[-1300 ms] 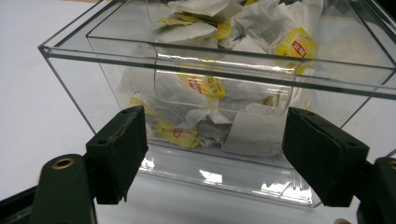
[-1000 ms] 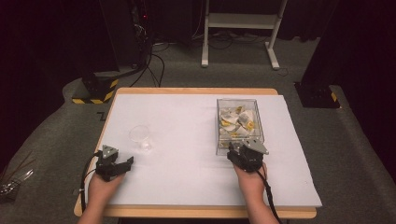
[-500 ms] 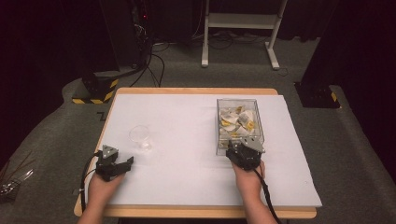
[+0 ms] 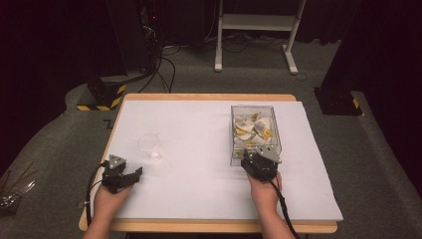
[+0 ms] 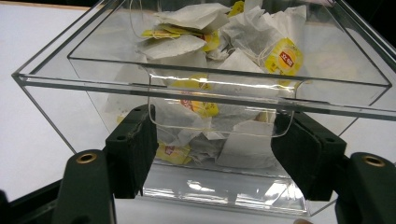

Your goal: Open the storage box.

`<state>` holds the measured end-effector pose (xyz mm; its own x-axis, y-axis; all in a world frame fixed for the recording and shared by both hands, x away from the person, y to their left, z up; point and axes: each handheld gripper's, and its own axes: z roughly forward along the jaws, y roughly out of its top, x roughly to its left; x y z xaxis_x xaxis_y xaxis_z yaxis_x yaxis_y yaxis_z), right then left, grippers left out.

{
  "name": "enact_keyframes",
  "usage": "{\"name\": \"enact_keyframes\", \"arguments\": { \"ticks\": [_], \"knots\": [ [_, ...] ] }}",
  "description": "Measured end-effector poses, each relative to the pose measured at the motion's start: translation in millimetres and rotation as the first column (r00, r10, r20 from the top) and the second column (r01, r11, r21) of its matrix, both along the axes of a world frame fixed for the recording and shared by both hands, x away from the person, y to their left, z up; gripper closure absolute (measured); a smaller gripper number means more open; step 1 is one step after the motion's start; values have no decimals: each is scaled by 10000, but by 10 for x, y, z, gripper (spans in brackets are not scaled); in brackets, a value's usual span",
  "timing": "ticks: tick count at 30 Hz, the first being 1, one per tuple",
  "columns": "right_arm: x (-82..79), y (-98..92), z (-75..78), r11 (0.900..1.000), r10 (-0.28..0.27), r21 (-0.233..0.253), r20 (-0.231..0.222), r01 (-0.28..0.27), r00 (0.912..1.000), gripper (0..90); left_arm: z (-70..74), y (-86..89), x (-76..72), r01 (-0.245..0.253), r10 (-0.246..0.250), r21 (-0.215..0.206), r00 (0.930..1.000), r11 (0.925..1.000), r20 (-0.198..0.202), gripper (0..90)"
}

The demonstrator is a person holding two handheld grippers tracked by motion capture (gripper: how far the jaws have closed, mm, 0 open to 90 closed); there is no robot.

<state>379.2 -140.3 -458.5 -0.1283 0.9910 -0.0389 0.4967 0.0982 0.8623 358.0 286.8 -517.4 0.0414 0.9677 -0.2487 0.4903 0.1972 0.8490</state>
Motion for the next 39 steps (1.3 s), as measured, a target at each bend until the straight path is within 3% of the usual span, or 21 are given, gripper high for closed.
{"name": "enact_keyframes", "arguments": {
  "ticks": [39],
  "knots": [
    [-193,-31,-1,9998,205,-80,37,-204,9998,326,0,0,0,1,-1,-10,10000,10000,7,297]
  ]
}}
